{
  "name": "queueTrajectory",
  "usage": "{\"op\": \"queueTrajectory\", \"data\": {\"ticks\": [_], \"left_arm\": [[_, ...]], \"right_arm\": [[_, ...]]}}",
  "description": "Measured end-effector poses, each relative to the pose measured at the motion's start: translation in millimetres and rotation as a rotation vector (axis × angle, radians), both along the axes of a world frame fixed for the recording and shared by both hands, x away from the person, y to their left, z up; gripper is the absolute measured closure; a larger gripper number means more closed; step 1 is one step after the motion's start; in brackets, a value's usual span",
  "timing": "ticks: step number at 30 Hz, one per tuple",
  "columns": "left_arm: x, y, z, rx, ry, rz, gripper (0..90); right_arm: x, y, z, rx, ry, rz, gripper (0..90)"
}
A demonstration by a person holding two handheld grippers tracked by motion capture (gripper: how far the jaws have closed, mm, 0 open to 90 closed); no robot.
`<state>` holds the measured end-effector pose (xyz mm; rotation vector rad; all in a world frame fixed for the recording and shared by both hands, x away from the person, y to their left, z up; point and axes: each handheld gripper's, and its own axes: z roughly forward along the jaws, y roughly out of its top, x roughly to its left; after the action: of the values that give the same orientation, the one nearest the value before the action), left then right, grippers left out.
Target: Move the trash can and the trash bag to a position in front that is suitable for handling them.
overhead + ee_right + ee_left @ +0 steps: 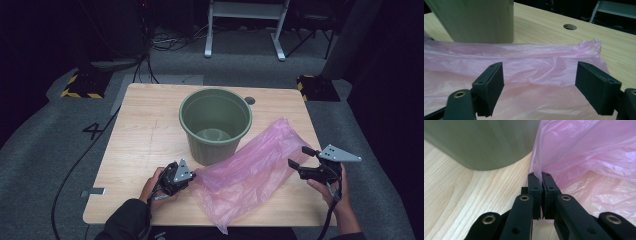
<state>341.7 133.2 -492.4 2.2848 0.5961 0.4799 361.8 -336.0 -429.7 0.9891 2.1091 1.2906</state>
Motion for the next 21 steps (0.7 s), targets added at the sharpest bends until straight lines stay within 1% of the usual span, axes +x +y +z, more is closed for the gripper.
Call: {"op": "queueTrajectory", "data": {"ticks": [3,5,6,7,9,10,11,12,13,15,16,17,18,20,21], "left_arm": [[-1.3,1.4,-0.6,-0.003,0.003,0.003,86.0],[-2.4,2.9,-1.1,0.003,-0.002,0.004,85.9],[-2.4,2.9,-1.1,0.003,-0.002,0.004,85.9],[-3.1,4.2,-1.4,0.008,0.000,0.002,86.0],[-3.4,4.9,-1.7,0.012,0.000,0.003,86.2],[-3.9,5.8,-2.0,0.013,0.000,0.006,86.2],[-4.0,6.9,-2.1,0.010,0.002,0.005,86.7],[-4.6,9.1,-2.5,0.016,0.001,0.008,86.9],[-4.7,10.0,-2.8,0.011,0.003,0.010,87.2],[-5.2,11.7,-3.1,0.015,0.005,0.014,87.3],[-5.2,11.7,-3.1,0.015,0.005,0.014,87.3],[-5.4,12.5,-3.5,0.017,0.002,0.011,87.3],[-6.0,13.3,-3.9,0.022,0.004,0.012,87.3],[-6.5,13.6,-4.4,0.020,0.006,0.015,87.1],[-6.5,14.5,-4.5,0.019,0.005,0.012,87.1]], "right_arm": [[2.2,1.5,-0.1,0.006,0.005,-0.011,22.3],[6.2,7.5,-1.9,0.001,0.017,-0.027,20.8],[6.2,7.5,-1.9,0.001,0.017,-0.027,20.8],[11.5,12.0,-5.4,-0.020,0.028,-0.040,20.8],[19.9,15.2,-11.6,-0.040,0.065,-0.056,20.9],[19.9,15.2,-11.6,-0.040,0.065,-0.056,20.9],[24.8,16.8,-15.5,-0.055,0.086,-0.068,20.9],[34.5,18.4,-23.0,-0.074,0.126,-0.086,20.8],[39.8,18.1,-26.6,-0.077,0.152,-0.085,20.8],[48.5,16.8,-33.9,-0.089,0.188,-0.106,20.2],[48.5,16.8,-33.9,-0.089,0.188,-0.106,20.2],[52.1,15.3,-37.8,-0.095,0.210,-0.114,19.9],[58.7,11.1,-46.9,-0.083,0.252,-0.121,19.8],[62.2,8.8,-52.1,-0.094,0.272,-0.147,20.1],[62.2,8.8,-52.1,-0.094,0.272,-0.147,20.1]]}}
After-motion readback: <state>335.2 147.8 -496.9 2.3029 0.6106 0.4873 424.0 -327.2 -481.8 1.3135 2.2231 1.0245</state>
